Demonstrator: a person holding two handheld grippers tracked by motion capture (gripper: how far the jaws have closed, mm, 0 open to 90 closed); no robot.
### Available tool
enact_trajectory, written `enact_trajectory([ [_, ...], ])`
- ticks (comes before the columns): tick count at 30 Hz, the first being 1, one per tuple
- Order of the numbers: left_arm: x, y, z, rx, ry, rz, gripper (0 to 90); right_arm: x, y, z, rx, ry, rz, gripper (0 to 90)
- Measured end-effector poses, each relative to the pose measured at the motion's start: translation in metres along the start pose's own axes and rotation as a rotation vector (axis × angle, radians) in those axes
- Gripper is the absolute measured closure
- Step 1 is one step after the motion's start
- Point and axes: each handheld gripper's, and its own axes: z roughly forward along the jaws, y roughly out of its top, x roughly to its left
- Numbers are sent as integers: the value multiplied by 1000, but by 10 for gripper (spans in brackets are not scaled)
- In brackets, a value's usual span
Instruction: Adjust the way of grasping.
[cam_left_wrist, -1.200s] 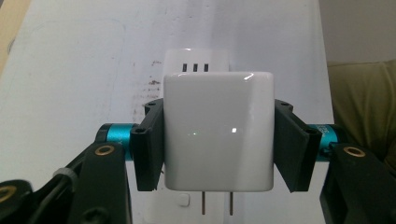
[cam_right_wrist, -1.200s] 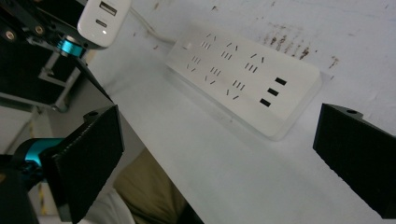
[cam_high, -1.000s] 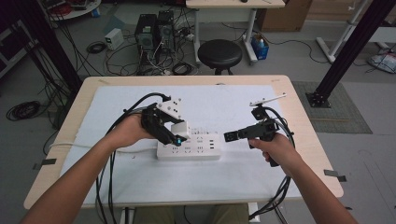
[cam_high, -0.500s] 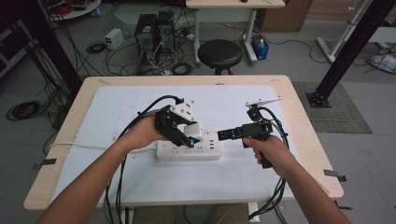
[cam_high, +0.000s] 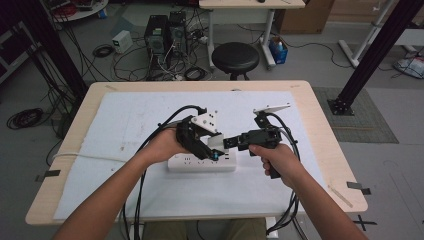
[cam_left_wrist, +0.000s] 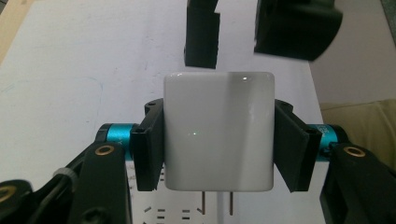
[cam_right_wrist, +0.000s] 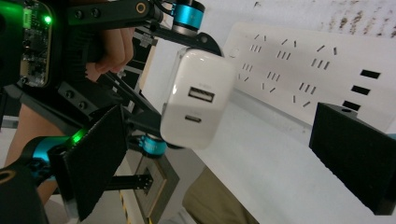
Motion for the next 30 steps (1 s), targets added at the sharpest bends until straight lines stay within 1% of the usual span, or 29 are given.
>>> enact_trajectory([
  [4, 0, 0, 1, -7, 4, 0, 424, 1, 2, 5, 2, -1, 4, 48],
  [6, 0, 1, 1, -8, 9, 11, 424, 1, 4, 7, 6, 8, 19, 71],
  [9, -1, 1, 1, -10, 12, 13, 424, 0, 4, 9, 10, 14, 36, 78],
  [10, -1, 2, 1, -4, 14, 21, 424, 1, 5, 12, 11, 8, 37, 118],
  [11, -2, 2, 2, -4, 14, 18, 424, 0, 5, 12, 6, 15, 35, 164],
  [12, -2, 2, 2, 0, 16, 21, 424, 0, 5, 13, 1, 24, 35, 165],
  [14, -2, 3, 3, 1, 16, 27, 424, 0, 6, 14, 9, 21, 39, 167],
  [17, -3, 3, 4, -2, 20, 26, 424, 0, 6, 17, 7, 18, 37, 229],
  [20, -3, 4, 5, -1, 23, 28, 424, 0, 7, 17, -13, 31, 31, 288],
  [22, -3, 4, 5, -2, 27, 29, 424, -1, 7, 16, -15, 41, 34, 352],
  [23, -3, 4, 5, -2, 27, 29, 424, -1, 7, 16, -15, 41, 34, 352],
  [24, -3, 4, 4, -6, 34, 30, 424, -1, 7, 16, -17, 54, 39, 387],
  [25, -3, 4, 4, -6, 34, 30, 424, -1, 7, 16, -17, 54, 39, 387],
  [26, -3, 4, 5, -5, 36, 35, 424, -2, 8, 16, -9, 67, 48, 394],
  [29, -4, 4, 5, -1, 40, 46, 424, -3, 7, 16, -20, 75, 50, 430],
  [30, -5, 5, 5, 1, 43, 49, 424, -4, 7, 17, -14, 89, 58, 450],
])
